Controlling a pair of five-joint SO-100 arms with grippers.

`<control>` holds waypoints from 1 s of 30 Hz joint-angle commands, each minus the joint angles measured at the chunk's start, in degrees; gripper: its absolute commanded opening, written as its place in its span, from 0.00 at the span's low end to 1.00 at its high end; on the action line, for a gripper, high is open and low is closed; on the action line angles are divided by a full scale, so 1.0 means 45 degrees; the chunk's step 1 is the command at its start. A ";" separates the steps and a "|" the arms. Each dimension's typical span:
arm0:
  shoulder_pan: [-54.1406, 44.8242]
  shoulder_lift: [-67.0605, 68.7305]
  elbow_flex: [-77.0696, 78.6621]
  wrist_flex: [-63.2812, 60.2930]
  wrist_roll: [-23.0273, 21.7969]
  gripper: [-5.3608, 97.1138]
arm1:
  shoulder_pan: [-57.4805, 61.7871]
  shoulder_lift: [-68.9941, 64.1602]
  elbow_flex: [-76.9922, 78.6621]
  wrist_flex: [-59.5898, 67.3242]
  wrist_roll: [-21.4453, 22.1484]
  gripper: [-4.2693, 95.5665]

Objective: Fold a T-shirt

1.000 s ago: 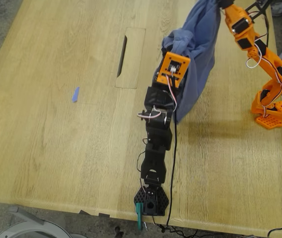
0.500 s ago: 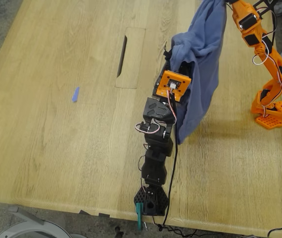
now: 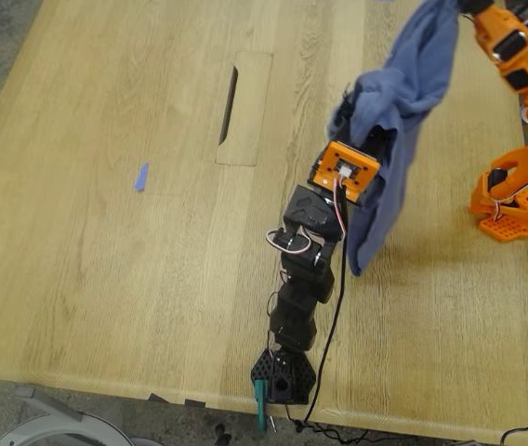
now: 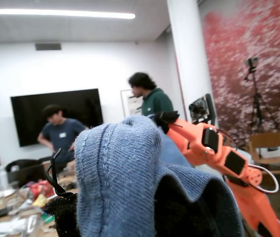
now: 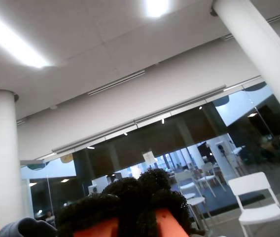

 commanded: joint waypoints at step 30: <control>0.4043 0.2090 0.1738 0.2402 -0.2109 0.05 | -0.0801 0.3379 -0.0645 0.7871 0.0293 0.04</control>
